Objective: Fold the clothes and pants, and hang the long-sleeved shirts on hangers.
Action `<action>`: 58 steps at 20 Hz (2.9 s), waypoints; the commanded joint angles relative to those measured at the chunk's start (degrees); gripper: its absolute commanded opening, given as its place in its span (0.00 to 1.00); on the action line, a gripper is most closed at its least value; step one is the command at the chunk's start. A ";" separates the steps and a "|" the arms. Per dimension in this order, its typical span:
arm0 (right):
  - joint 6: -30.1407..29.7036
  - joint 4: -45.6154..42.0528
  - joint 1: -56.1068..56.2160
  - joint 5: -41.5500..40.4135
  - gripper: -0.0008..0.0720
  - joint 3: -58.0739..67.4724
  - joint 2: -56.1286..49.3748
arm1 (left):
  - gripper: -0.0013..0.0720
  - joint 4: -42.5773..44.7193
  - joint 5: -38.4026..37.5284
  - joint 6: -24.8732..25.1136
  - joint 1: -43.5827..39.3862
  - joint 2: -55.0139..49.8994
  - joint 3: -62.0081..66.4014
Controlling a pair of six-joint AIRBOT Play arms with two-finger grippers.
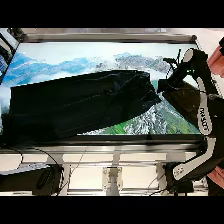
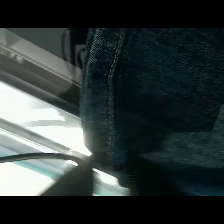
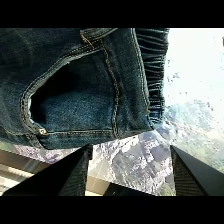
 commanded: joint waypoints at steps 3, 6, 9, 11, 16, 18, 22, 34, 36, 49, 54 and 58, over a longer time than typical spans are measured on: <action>-3.87 0.17 -0.26 0.55 0.77 -0.07 -0.04 | 0.08 -0.52 2.01 -7.06 -0.26 2.01 0.83; -8.72 0.59 -1.11 -1.49 0.77 -0.55 -0.17 | 0.08 -0.98 3.91 -11.56 -0.90 6.38 2.82; -13.03 1.99 -1.97 -2.27 0.77 -4.13 -0.24 | 0.08 -3.19 4.09 -11.72 -2.10 10.38 3.58; -15.82 6.78 -2.47 -3.19 0.75 -8.94 -0.26 | 0.08 -4.20 3.34 -12.04 -3.10 11.65 3.58; -22.43 16.57 -2.43 -10.86 0.75 -18.75 -0.26 | 0.08 -4.35 -0.28 -12.37 -6.54 11.91 3.58; -22.91 18.49 -2.43 -12.33 0.75 -20.09 -0.28 | 0.08 -4.35 -0.74 -13.70 -7.30 11.91 3.58; -22.86 21.05 -2.43 -9.90 0.43 -22.88 -0.76 | 0.08 -4.59 -1.57 -15.41 -7.72 11.96 3.58; -9.49 5.84 -18.91 4.33 0.05 -34.62 18.16 | 0.08 0.85 -3.08 -18.05 -7.72 13.05 3.93; -12.09 6.47 -23.04 6.05 0.05 -38.40 23.08 | 0.08 0.85 -3.30 -21.33 -7.72 13.29 5.55; -22.16 29.86 -37.73 12.61 0.05 -32.50 42.99 | 0.08 -27.41 0.85 -23.23 -7.74 16.79 19.71; -20.81 39.39 -37.73 12.46 0.05 -32.48 47.28 | 0.08 -27.80 1.55 -23.26 -7.74 16.81 19.71; -18.32 36.30 -37.79 12.46 0.05 -32.44 48.70 | 0.08 -28.15 3.08 -23.30 -7.72 16.96 21.24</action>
